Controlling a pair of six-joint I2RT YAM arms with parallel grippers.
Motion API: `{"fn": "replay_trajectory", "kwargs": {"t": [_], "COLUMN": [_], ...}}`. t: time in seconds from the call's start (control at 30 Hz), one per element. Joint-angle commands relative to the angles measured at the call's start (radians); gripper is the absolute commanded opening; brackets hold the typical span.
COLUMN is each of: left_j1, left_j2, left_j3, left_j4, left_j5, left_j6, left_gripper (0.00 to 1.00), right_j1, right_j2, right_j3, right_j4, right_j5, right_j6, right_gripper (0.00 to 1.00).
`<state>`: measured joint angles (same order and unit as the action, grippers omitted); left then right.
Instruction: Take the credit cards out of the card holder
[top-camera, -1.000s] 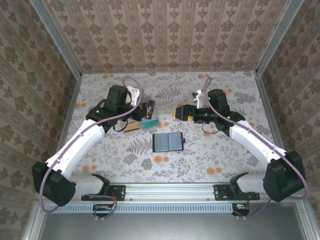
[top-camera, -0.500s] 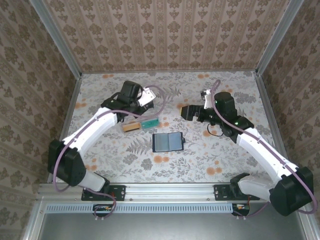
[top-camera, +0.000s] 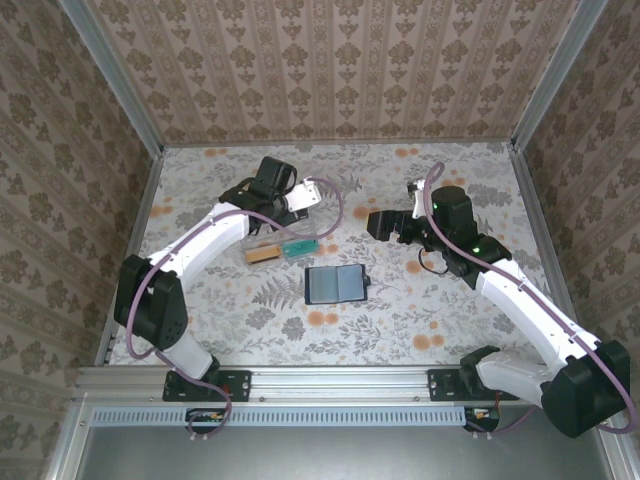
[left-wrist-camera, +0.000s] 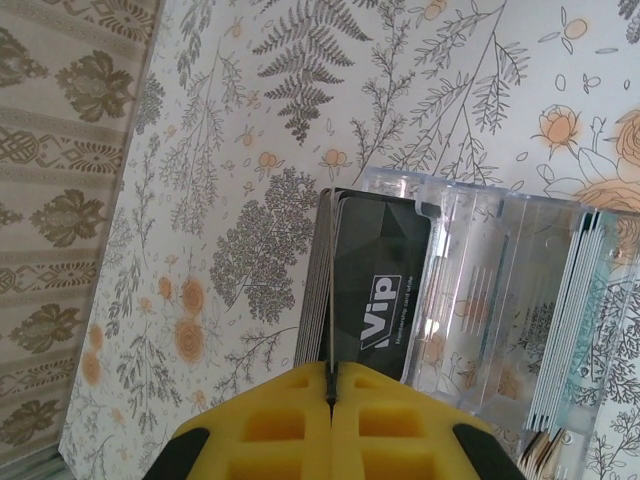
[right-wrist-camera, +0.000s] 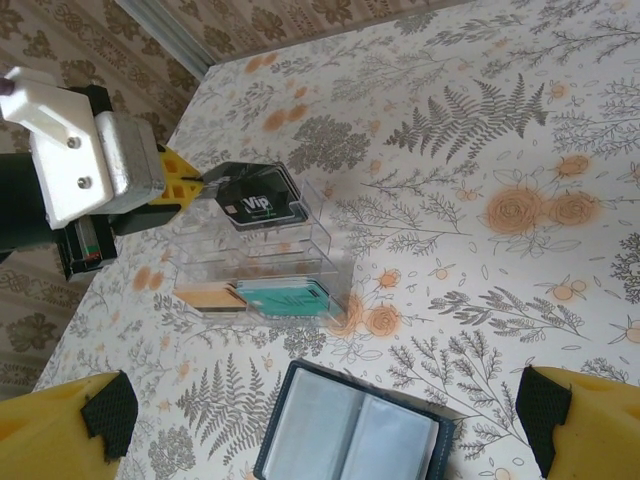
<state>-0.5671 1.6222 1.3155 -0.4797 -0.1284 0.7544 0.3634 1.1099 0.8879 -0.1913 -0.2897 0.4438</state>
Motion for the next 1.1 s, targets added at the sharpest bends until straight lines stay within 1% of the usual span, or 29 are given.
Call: {"fn": "replay_trajectory", "kwargs": {"t": [0.0,0.2,0.33,0.57,0.83,0.87,0.9,0.93,0.97,1.0,1.07], "left_j1": [0.001,-0.001,0.001,0.007,0.015,0.016,0.019,0.023,0.025,0.026,0.026], "left_j2": [0.023,0.019,0.012,0.047,0.08,0.083,0.086,0.09,0.094,0.1,0.11], "left_j3": [0.025,0.011,0.016,0.02,0.028,0.031,0.034,0.041,0.044,0.048,0.057], "left_j4": [-0.021,-0.022,-0.05,-0.089,-0.083,-0.081,-0.08,-0.078,-0.074,-0.066,-0.063], "left_j5": [0.027,0.012,0.049,0.071,0.03,0.026,0.024,0.023,0.016,-0.002,-0.023], "left_j6": [0.042,0.042,0.037,0.034,0.026,0.022,0.016,0.012,0.009,0.004,0.002], "left_gripper": [0.0,0.0,0.0,0.0,0.01,0.02,0.07,0.18,0.26,0.32,0.32], "right_j1": [-0.007,-0.007,-0.007,-0.007,-0.007,-0.008,-0.007,-0.009,-0.009,-0.009,-0.009], "right_j2": [0.011,0.036,0.046,0.059,0.062,0.065,0.066,0.068,0.069,0.072,0.077], "right_j3": [-0.005,0.009,0.011,0.017,0.015,0.015,0.013,0.013,0.014,0.014,0.015], "right_j4": [-0.018,-0.02,-0.016,-0.012,-0.013,-0.011,-0.01,-0.008,-0.006,-0.004,0.001], "right_j5": [0.023,0.009,0.006,-0.005,-0.007,-0.007,-0.007,-0.008,-0.011,-0.014,-0.025], "right_j6": [-0.017,-0.015,-0.012,-0.008,-0.005,-0.005,-0.004,-0.002,-0.001,0.001,0.003], "right_gripper": [1.0,1.0,1.0,1.0,1.0,1.0,1.0,1.0,1.0,1.0,1.0]}}
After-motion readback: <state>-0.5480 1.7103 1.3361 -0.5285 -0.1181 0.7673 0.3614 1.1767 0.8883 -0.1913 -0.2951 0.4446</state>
